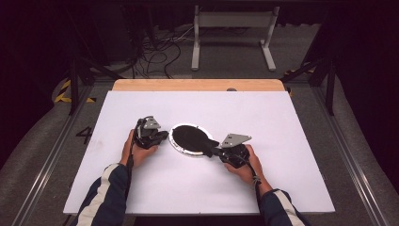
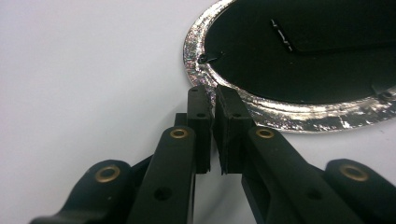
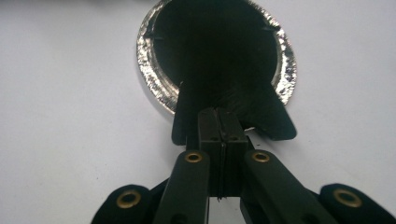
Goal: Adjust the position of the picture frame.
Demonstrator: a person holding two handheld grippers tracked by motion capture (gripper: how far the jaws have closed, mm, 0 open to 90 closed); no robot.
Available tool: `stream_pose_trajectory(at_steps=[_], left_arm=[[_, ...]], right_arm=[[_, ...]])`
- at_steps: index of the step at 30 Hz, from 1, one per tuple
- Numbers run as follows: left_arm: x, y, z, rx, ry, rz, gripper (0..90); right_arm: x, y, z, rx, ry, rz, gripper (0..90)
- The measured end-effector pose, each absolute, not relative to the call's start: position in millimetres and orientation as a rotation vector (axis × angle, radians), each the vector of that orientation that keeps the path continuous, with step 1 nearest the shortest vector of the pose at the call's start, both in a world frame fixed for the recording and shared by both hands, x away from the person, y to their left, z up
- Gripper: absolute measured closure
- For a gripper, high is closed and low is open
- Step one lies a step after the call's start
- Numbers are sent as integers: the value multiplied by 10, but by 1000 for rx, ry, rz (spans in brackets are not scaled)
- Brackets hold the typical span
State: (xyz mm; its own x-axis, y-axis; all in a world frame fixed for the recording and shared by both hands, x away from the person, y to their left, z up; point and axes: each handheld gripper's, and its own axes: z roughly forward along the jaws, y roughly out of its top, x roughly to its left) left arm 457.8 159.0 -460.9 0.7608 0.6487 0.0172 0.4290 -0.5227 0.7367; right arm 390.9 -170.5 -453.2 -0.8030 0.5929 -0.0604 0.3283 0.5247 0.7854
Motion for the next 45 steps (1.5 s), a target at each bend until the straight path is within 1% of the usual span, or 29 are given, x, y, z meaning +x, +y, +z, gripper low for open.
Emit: stream_pose_trajectory(at_steps=[5, 7, 9, 14, 17, 21, 27, 34, 39, 43, 45], left_arm=[[4430, 1622, -4517, 2184, 752, 358, 892], [4340, 1615, -4488, 2201, 720, 363, 898], [4246, 1598, -4480, 2207, 701, 336, 900], [4037, 1529, -4501, 2260, 612, 317, 900], [4014, 1491, -4535, 2276, 604, 316, 893], [4053, 1468, -4587, 2296, 615, 311, 881], [4099, 1406, -4617, 2304, 619, 310, 876], [4131, 1359, -4615, 2302, 613, 289, 873], [4138, 1339, -4614, 2306, 598, 293, 859], [4155, 1277, -4611, 2311, 591, 301, 848], [4159, 1258, -4611, 2310, 589, 299, 864]], right_arm=[[3953, -1768, -4476, 804, 2383, 1155, 900], [4006, -1790, -4453, 827, 2346, 1130, 900], [4053, -1801, -4445, 832, 2321, 1112, 900], [4249, -1810, -4450, 868, 2326, 1050, 900], [4336, -1797, -4503, 886, 2364, 1032, 900], [4356, -1760, -4543, 872, 2413, 1015, 900], [4315, -1800, -4555, 883, 2459, 1046, 900], [4144, -1745, -4558, 825, 2500, 1051, 900], [4036, -1806, -4597, 872, 2493, 1117, 900], [3895, -1777, -4577, 843, 2491, 1058, 900], [3864, -1772, -4566, 835, 2498, 1040, 900]])
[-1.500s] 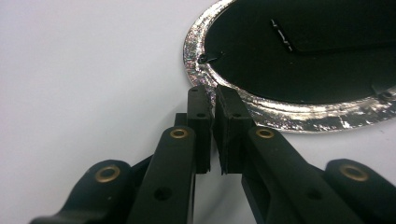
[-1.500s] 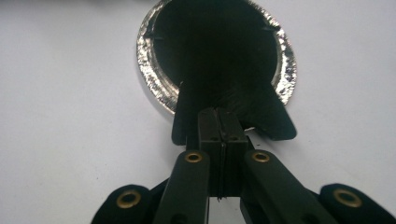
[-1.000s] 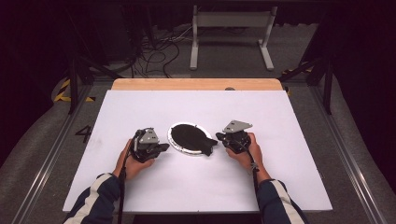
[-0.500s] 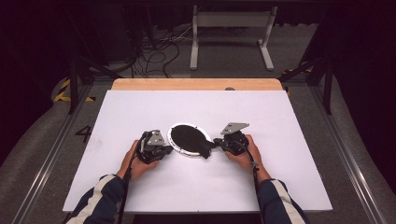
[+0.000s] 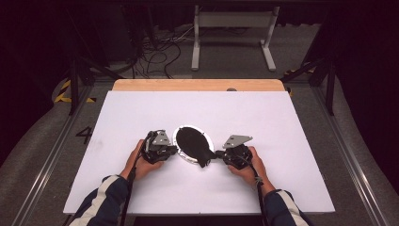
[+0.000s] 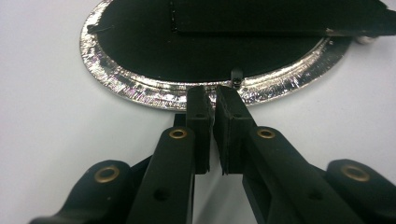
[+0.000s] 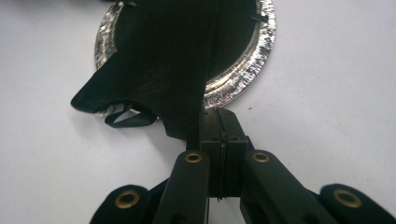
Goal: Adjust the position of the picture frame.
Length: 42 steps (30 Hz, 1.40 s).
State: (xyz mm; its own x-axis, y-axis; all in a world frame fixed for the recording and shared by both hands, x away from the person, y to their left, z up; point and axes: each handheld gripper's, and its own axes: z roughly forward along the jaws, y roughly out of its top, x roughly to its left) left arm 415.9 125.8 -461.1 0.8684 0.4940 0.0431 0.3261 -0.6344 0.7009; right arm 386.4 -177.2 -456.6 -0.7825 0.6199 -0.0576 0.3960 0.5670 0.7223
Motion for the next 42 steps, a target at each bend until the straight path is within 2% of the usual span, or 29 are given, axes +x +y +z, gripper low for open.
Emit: stream_pose_trajectory(at_steps=[13, 22, 27, 42], left_arm=[[4263, 1010, -4618, 2302, 575, 327, 893], [4167, 1091, -4597, 2324, 533, 236, 876], [4103, 1065, -4580, 2353, 494, 203, 868], [4169, 938, -4603, 2333, 475, 244, 860]], right_arm=[[3582, -1881, -4569, 850, 2531, 1068, 900], [3393, -1898, -4575, 841, 2550, 1085, 900], [3407, -1891, -4567, 833, 2567, 1081, 900], [3426, -1836, -4558, 797, 2567, 1049, 898]])
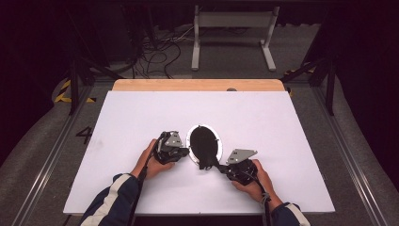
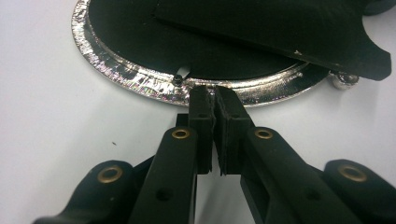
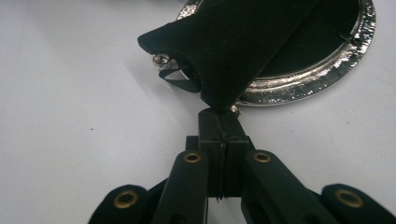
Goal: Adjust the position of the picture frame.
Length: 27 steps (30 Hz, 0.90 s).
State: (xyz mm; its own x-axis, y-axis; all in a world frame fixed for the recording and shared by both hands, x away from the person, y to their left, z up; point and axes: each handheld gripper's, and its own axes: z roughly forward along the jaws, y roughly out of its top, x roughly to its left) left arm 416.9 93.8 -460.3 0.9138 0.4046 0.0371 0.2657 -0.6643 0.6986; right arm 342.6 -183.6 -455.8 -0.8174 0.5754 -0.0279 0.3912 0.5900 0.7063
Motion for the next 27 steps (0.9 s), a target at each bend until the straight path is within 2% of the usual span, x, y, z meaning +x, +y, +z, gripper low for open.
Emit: stream_pose_trajectory(at_steps=[11, 27], left_arm=[[4203, 930, -4609, 2325, 486, 245, 840], [4249, 880, -4615, 2312, 498, 247, 849]], right_arm=[[3486, -1971, -4521, 873, 2515, 1067, 896], [3473, -1872, -4537, 873, 2509, 1092, 900]])
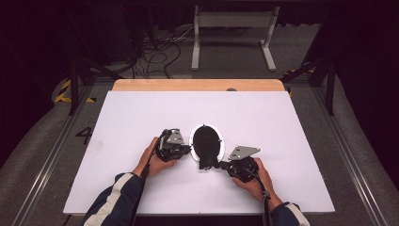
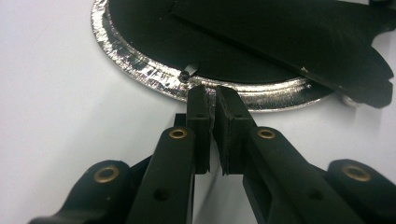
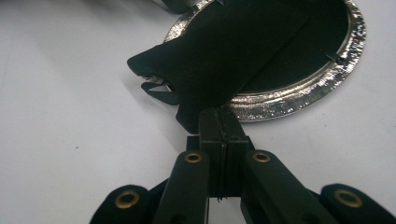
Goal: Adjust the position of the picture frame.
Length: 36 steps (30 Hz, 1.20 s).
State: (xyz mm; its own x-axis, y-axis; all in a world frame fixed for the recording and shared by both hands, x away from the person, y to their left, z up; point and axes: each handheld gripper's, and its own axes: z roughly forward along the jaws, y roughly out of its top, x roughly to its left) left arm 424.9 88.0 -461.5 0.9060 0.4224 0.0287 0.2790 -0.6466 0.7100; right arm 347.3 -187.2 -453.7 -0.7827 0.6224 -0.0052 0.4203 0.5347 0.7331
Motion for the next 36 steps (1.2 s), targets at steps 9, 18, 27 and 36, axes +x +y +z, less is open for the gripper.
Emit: stream_pose_trajectory(at_steps=[9, 18, 27, 36], left_arm=[[4271, 858, -4627, 2292, 514, 242, 857], [4224, 942, -4563, 2265, 518, 290, 825], [3895, 1318, -4297, 2174, 453, 403, 721], [3422, 1758, -4378, 2162, 534, 471, 452]], right_arm=[[3436, -1849, -4540, 842, 2516, 1080, 900], [3470, -1926, -4544, 859, 2524, 1108, 879], [3460, -1977, -4454, 831, 2528, 1102, 852], [3476, -1944, -4425, 796, 2573, 1086, 791]])
